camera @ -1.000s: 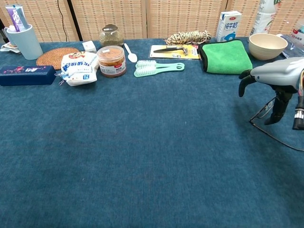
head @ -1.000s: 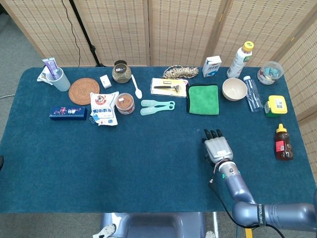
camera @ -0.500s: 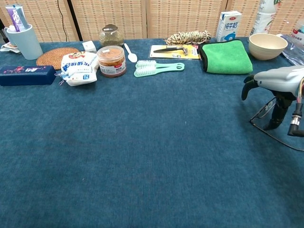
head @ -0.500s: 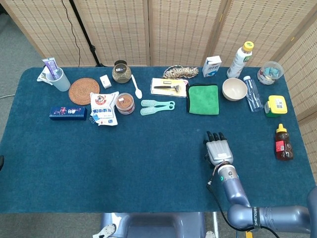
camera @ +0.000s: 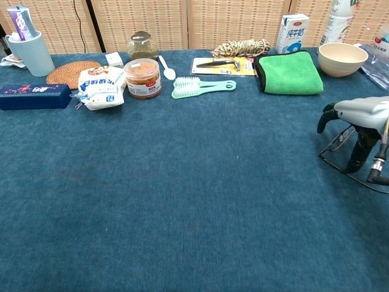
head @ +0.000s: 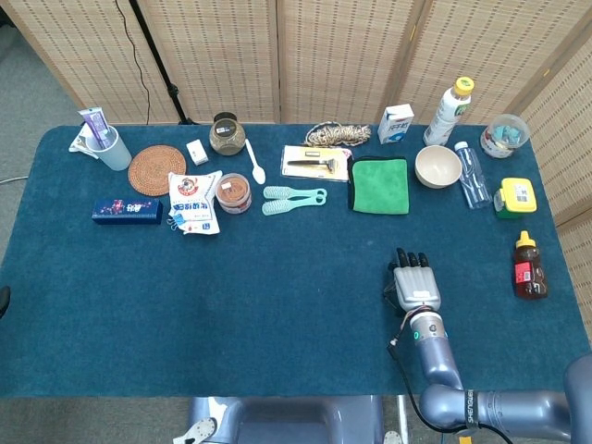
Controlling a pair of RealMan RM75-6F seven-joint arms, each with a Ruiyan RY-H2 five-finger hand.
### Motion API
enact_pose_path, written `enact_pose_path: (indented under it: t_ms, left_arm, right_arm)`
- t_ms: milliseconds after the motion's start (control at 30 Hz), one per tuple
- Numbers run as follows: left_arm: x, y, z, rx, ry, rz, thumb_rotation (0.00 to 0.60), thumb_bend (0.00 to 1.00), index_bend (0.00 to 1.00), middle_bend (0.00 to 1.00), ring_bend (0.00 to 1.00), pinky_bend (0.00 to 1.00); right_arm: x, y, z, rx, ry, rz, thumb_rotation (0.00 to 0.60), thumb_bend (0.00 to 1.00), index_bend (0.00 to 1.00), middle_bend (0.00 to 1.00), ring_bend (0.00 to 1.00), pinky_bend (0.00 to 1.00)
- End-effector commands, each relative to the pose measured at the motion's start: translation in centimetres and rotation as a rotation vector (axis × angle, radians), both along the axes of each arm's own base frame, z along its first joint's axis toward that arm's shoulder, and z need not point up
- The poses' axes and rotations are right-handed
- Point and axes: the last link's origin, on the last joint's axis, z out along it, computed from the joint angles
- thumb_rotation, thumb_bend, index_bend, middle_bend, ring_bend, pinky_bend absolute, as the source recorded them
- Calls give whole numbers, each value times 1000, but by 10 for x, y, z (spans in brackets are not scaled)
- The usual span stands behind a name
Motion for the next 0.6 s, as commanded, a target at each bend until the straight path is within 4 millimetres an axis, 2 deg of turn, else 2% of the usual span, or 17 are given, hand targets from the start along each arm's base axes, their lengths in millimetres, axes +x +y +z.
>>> enact_pose_path:
  t_ms: [33,600]
  left_arm:
    - [0,0,0,-1,-3,-1,592,377,201,92,27,0]
    - [-2,-1,1,-1,0,1,591,377,201,92,24,0]
  right_arm:
    - [2,1,0,-4,-2,2,600,191,206,0,0,0]
    - [-4,5,-11,-8,-12,-30,600,192,195,0,0,0]
